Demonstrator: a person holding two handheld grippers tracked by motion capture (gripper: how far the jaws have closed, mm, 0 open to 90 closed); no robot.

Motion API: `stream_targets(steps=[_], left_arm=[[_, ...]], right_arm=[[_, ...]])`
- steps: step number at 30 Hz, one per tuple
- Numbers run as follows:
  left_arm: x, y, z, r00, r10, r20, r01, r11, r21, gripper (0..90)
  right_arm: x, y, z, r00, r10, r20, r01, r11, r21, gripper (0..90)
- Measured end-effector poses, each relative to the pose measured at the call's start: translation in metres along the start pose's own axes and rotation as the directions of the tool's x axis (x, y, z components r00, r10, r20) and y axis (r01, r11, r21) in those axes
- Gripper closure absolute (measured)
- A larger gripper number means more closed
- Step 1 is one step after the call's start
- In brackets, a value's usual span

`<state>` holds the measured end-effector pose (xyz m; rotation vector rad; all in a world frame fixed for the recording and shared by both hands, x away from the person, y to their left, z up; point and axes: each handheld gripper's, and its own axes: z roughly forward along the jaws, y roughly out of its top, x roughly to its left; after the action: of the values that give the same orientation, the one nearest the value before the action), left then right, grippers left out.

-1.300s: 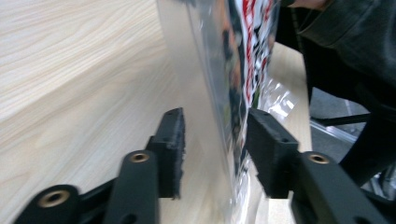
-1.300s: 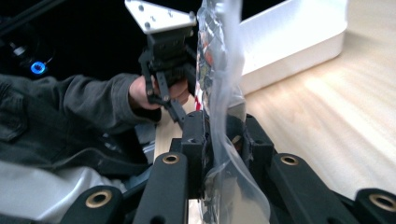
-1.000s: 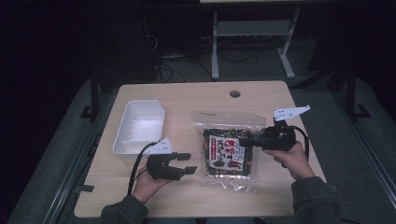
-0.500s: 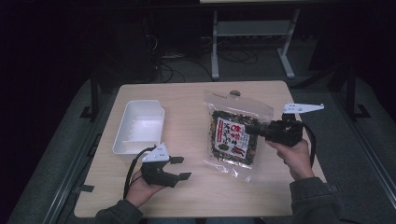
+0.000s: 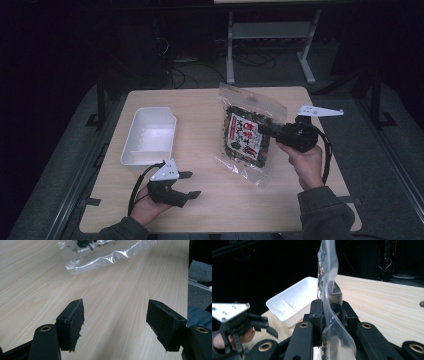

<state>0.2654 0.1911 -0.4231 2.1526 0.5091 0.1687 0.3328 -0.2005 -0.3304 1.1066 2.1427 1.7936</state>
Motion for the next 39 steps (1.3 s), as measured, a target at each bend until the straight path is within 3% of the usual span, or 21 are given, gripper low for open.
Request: stream_targets(steps=[8, 20, 27, 39], left_arm=[[-0.003, -0.007, -0.006, 0.9998, 0.019, -0.011, -0.019, 0.9996, 0.022, 30.2], [-0.003, -0.014, -0.013, 0.9990, 0.030, -0.033, -0.029, 0.9990, 0.034, 27.5], [-0.002, -0.023, -0.021, 0.9984, 0.029, -0.050, -0.026, 0.9987, 0.043, 27.3], [-0.001, -0.032, -0.032, 0.9978, 0.025, -0.062, -0.022, 0.9982, 0.057, 27.1]], right_arm=[[0.017, 0.012, 0.020, 0.9993, -0.037, 0.002, 0.037, 0.999, 0.003, 75.1], [0.035, 0.029, 0.048, 0.9995, -0.033, 0.001, 0.033, 0.999, -0.028, 75.0], [0.052, 0.041, 0.073, 0.9989, -0.044, -0.015, 0.043, 0.998, -0.056, 75.0], [0.081, 0.058, 0.118, 0.9974, -0.071, -0.004, 0.071, 0.994, -0.078, 75.2]])
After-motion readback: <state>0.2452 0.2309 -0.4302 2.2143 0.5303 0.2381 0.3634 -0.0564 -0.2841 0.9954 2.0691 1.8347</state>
